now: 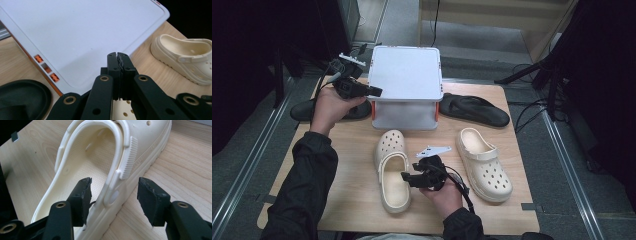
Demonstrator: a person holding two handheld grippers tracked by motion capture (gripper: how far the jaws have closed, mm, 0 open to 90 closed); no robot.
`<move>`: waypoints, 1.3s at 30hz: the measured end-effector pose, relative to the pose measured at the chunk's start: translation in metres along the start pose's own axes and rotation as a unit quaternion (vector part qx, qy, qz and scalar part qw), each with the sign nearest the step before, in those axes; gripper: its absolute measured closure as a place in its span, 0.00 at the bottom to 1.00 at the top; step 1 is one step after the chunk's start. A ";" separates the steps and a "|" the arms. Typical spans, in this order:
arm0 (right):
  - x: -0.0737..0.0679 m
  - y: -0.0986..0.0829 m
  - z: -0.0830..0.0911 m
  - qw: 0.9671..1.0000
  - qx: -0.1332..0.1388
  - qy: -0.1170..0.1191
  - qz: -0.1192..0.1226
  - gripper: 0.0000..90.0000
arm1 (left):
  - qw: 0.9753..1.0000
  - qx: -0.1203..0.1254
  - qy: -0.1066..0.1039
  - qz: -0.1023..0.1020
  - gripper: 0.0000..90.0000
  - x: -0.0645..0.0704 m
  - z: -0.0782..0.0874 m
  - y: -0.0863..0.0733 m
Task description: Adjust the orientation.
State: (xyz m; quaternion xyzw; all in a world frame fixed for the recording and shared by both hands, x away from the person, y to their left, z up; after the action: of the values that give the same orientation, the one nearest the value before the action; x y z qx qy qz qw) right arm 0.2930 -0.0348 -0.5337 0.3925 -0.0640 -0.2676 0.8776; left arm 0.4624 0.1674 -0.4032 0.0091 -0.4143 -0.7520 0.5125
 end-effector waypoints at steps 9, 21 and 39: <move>0.000 0.012 -0.013 1.000 -0.004 -0.012 -0.012 0.52 | 1.000 -0.003 0.002 0.011 1.00 -0.018 -0.013 0.002; 0.004 0.015 -0.004 0.999 -0.008 -0.013 -0.037 0.53 | 1.000 0.000 0.006 0.001 1.00 -0.017 -0.013 0.001; 0.055 -0.049 0.107 0.994 0.002 -0.101 -0.049 0.84 | 1.000 0.001 0.013 0.000 1.00 -0.016 -0.013 0.001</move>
State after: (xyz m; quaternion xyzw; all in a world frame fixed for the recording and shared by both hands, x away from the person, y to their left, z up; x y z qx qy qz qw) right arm 0.2847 -0.1603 -0.5018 0.3679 -0.1337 -0.3489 0.8515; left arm 0.4764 0.1715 -0.4182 0.0190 -0.4083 -0.7514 0.5180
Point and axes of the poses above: each handheld gripper's, and its own axes: z roughly backward along the jaws, y roughly out of its top, x roughly to its right, the point moved 6 cm from there along -z, roughly forward along the jaws, and after that the axes turned 14 degrees about z, right-handed, at the moved point
